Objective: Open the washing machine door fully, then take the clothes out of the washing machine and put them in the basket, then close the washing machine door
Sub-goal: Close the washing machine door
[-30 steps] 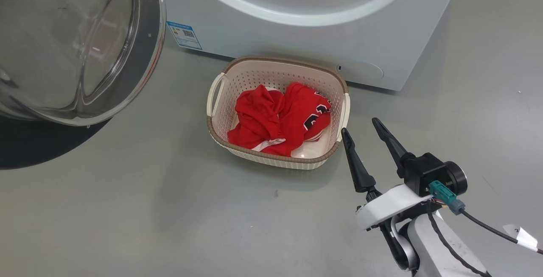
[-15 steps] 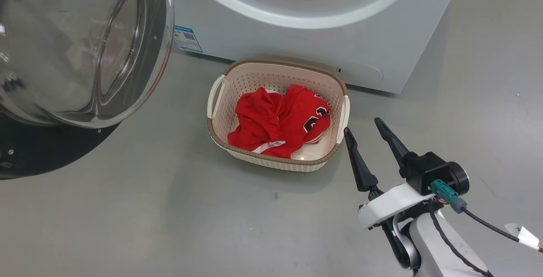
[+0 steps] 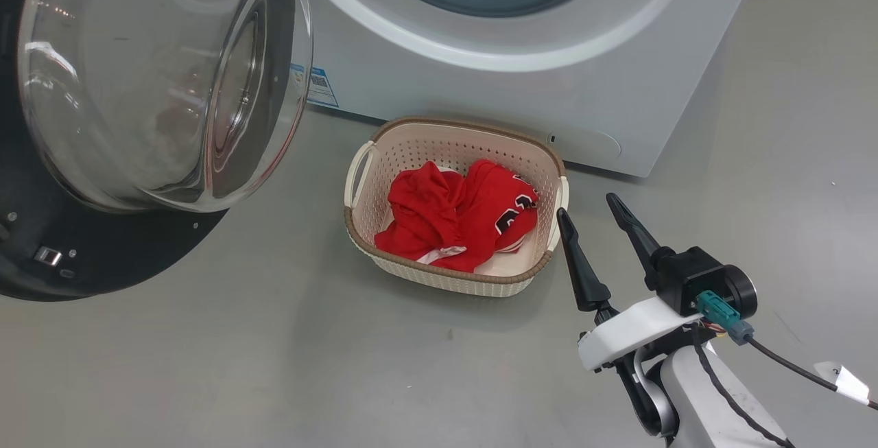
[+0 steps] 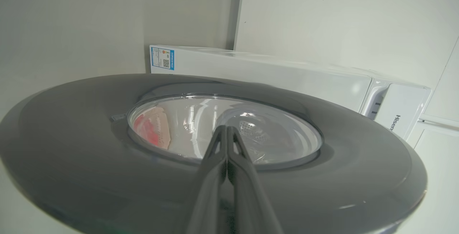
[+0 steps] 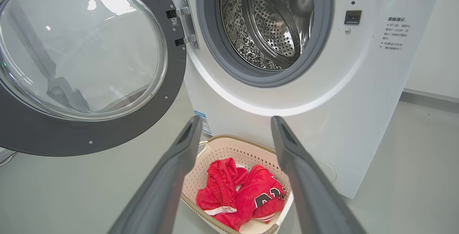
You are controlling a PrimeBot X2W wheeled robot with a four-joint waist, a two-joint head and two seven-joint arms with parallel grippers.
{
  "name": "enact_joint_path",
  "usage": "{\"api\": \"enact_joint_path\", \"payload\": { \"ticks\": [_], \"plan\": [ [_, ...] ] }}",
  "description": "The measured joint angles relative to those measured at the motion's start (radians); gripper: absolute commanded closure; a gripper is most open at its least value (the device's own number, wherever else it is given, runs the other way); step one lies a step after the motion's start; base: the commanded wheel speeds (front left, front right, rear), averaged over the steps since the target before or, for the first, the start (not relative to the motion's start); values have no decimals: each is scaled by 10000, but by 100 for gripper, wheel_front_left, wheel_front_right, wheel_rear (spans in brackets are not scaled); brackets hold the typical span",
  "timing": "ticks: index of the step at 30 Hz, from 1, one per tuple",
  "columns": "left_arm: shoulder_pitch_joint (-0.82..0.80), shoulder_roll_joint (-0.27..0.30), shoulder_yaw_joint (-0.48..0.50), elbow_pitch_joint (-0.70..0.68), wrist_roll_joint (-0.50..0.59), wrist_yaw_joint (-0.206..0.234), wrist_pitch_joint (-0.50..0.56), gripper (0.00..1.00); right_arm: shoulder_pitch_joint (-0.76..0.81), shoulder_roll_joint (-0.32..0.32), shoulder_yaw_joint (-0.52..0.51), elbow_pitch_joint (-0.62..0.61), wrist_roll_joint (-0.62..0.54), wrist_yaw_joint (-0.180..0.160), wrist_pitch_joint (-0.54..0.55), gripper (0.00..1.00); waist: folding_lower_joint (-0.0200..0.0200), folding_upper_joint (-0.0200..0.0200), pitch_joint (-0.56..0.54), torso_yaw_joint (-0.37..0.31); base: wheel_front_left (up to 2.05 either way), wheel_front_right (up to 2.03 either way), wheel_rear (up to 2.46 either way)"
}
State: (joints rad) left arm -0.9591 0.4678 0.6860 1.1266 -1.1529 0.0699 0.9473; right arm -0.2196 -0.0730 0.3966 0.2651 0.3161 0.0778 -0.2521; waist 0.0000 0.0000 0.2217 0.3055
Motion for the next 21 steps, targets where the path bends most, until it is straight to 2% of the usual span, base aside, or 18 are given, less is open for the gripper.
{"api": "enact_joint_path", "payload": {
  "ticks": [9, 21],
  "plan": [
    [228, -230, 77, 13, -255, -464, 876, 100, 34, 36, -33, -10, 82, 2, 0, 0, 0, 0, -272, 113, 0, 0, 0],
    [772, -984, -48, -46, -529, -1068, 1705, 100, 148, 79, -52, -23, 96, 21, 0, 0, 0, 0, -622, 221, 0, 0, 0]
  ]
}}
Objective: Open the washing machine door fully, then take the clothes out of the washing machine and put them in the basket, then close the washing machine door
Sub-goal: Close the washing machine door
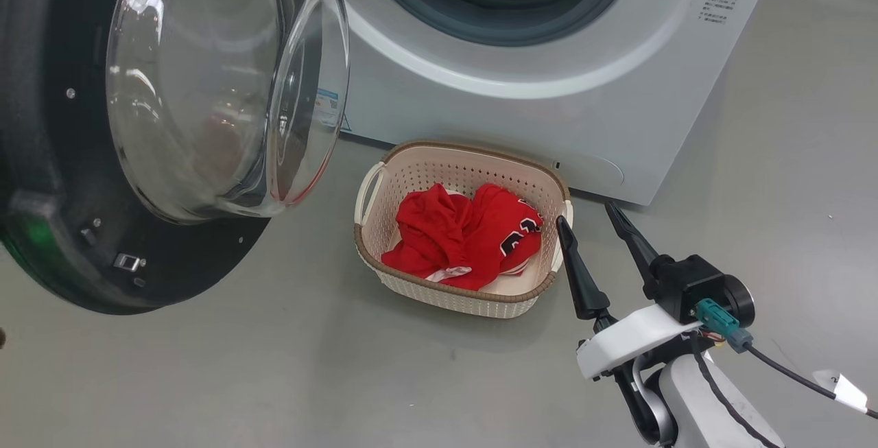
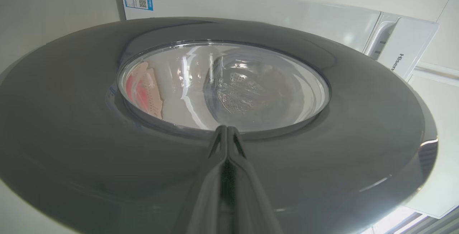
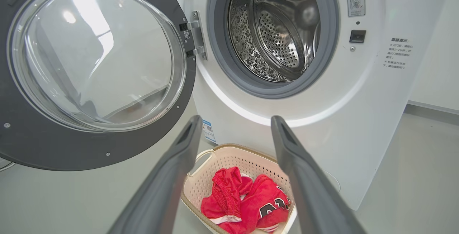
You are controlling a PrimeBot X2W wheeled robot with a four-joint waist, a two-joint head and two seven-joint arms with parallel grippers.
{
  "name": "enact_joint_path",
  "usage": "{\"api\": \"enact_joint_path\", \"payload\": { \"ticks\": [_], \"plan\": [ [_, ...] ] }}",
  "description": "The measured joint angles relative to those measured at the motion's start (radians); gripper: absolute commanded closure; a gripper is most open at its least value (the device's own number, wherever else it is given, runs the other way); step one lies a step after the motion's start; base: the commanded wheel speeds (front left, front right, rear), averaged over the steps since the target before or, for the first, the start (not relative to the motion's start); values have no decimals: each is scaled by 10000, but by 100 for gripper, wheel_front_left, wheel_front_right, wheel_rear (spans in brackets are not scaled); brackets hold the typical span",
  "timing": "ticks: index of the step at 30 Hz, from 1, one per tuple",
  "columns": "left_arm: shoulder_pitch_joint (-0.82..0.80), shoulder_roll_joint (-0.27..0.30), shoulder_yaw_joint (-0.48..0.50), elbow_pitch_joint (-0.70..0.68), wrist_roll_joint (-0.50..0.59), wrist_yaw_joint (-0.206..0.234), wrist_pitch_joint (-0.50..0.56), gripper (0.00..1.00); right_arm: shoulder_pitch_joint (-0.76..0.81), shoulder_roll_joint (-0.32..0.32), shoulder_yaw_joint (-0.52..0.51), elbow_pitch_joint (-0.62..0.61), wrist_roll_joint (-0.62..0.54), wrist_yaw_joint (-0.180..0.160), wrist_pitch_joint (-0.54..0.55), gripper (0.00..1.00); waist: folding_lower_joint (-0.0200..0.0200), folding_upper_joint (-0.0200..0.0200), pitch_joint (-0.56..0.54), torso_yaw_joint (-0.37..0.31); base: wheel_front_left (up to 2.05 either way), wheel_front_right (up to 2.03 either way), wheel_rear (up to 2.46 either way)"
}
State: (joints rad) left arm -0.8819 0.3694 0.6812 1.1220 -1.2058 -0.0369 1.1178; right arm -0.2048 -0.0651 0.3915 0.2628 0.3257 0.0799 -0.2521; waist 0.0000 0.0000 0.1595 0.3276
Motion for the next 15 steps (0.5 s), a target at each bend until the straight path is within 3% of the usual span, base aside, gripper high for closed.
{"api": "enact_joint_path", "payload": {
  "ticks": [8, 15],
  "plan": [
    [292, -272, 58, -178, -167, -380, 378, 100, 99, 15, 19, -46, 38, 0, 0, 0, 0, 0, -106, 11, 0, 0, 0],
    [568, -1246, 163, -449, -614, -656, 809, 100, 313, 25, -73, -69, 102, 0, 0, 0, 0, 0, -240, 41, 0, 0, 0]
  ]
}}
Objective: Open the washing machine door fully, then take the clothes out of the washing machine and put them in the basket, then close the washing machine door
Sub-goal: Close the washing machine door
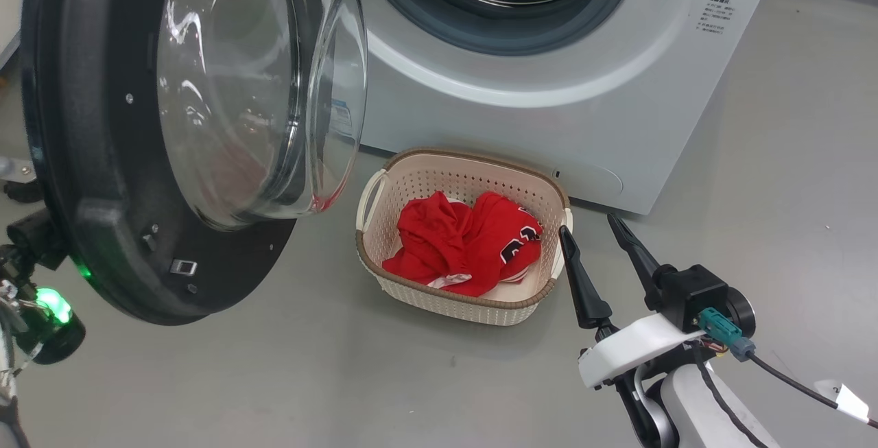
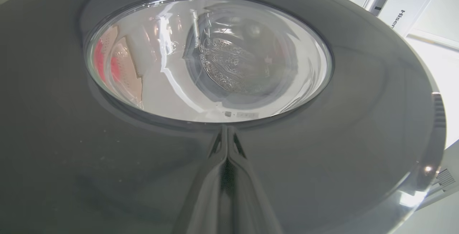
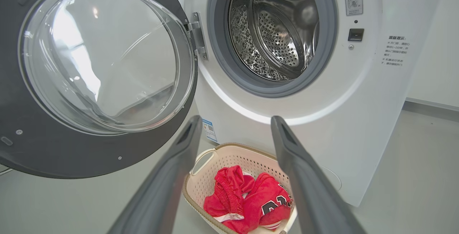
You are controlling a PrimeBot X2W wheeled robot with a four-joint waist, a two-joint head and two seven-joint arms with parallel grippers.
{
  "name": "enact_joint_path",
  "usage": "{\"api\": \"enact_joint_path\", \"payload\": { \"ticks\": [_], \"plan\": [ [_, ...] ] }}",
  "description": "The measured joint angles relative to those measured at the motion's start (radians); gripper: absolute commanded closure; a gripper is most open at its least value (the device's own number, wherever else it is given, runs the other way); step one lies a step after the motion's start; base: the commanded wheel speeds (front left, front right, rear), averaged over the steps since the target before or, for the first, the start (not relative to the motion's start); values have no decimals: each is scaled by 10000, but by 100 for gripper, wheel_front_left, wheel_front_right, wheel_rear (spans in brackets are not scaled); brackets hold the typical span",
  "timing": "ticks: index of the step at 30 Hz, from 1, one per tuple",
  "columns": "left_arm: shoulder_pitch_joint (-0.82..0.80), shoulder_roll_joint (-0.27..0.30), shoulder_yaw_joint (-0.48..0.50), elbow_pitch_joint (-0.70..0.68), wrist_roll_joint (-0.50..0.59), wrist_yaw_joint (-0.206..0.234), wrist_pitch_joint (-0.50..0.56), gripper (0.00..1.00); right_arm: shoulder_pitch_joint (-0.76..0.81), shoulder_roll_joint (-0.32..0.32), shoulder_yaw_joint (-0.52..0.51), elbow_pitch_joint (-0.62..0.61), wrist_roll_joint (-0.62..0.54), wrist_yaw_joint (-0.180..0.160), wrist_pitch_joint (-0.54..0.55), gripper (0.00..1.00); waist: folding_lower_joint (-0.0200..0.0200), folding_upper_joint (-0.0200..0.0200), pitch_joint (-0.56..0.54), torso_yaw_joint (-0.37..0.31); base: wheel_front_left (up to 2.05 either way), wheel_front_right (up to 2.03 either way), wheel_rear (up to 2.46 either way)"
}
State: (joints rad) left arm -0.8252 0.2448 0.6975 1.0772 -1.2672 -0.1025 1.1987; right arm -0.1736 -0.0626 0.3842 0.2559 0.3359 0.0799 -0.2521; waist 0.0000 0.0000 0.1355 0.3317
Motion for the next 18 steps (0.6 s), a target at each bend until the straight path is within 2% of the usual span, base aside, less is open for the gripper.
{"api": "enact_joint_path", "payload": {
  "ticks": [4, 18],
  "plan": [
    [268, -330, -75, -203, -19, -31, 92, 100, 45, 0, -13, 2, 0, 0, 0, 0, 0, 0, -124, 53, 0, 0, 0],
    [973, -736, -157, -1189, -52, -174, 65, 100, 197, 15, 111, 0, 2, 12, 0, 0, 0, 0, -331, 92, 0, 0, 0]
  ]
}}
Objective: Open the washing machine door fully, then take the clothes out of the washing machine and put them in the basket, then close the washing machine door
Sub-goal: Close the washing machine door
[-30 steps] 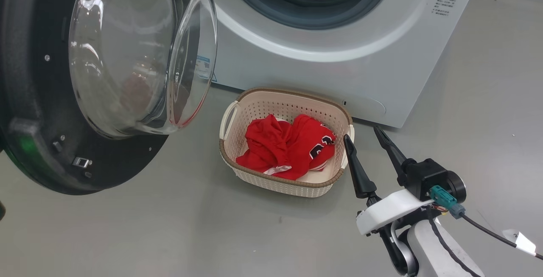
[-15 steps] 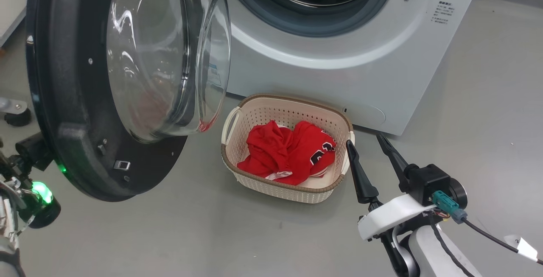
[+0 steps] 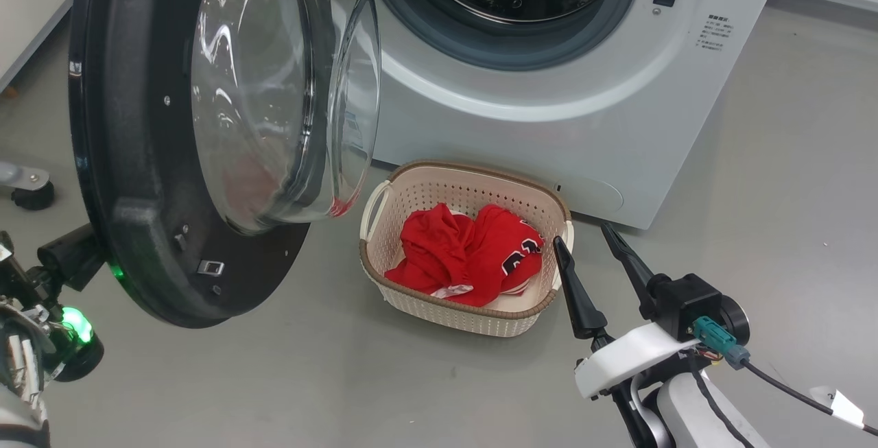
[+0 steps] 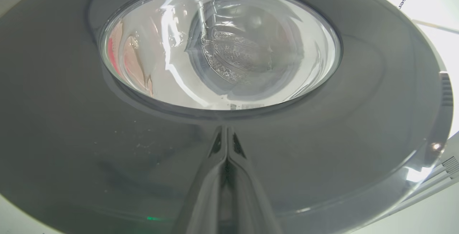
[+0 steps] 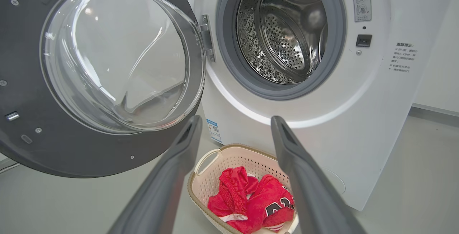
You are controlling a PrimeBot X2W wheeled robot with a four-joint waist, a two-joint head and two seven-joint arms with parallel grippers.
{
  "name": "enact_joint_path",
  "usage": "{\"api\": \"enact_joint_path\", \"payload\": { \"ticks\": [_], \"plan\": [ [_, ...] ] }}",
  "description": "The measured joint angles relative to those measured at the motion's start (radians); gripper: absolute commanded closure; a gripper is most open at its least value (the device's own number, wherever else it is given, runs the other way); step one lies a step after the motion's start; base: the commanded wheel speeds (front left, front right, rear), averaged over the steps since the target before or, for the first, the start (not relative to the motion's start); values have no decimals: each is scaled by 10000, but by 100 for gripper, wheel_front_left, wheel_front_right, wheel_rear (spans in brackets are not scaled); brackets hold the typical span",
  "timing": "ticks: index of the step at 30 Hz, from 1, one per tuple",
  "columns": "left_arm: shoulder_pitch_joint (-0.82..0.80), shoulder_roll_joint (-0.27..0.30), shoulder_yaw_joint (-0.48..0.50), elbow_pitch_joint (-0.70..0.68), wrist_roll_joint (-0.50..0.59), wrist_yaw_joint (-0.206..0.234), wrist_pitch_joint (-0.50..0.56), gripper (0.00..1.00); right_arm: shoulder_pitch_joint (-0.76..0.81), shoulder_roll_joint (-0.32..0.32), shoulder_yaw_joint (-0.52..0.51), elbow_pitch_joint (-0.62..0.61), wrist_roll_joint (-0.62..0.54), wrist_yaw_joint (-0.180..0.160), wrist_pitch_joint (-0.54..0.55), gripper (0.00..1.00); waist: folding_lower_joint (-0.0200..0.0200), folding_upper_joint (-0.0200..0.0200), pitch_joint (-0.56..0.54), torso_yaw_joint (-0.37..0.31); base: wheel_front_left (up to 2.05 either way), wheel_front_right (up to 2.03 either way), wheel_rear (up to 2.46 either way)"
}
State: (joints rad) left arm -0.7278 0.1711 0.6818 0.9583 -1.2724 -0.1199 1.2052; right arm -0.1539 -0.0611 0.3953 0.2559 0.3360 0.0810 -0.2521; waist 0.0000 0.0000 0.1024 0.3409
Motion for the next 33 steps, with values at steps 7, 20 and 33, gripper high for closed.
{"api": "enact_joint_path", "payload": {
  "ticks": [7, 20, 33],
  "plan": [
    [341, -19, -27, -865, 169, -6, -708, 100, 40, 4, -10, 0, 144, 0, 0, 0, 0, 0, -78, -27, 0, 0, 0],
    [1681, 75, -1294, -4548, 1707, -13, -2508, 100, 227, 27, -178, -40, 205, -2, -2, 0, 0, 0, -253, 122, 0, 0, 0],
    [4282, 665, -3384, -8096, 3624, -15, -5135, 100, 250, 36, -159, -79, 228, 0, -2, 0, 0, 0, -300, 206, 0, 0, 0]
  ]
}}
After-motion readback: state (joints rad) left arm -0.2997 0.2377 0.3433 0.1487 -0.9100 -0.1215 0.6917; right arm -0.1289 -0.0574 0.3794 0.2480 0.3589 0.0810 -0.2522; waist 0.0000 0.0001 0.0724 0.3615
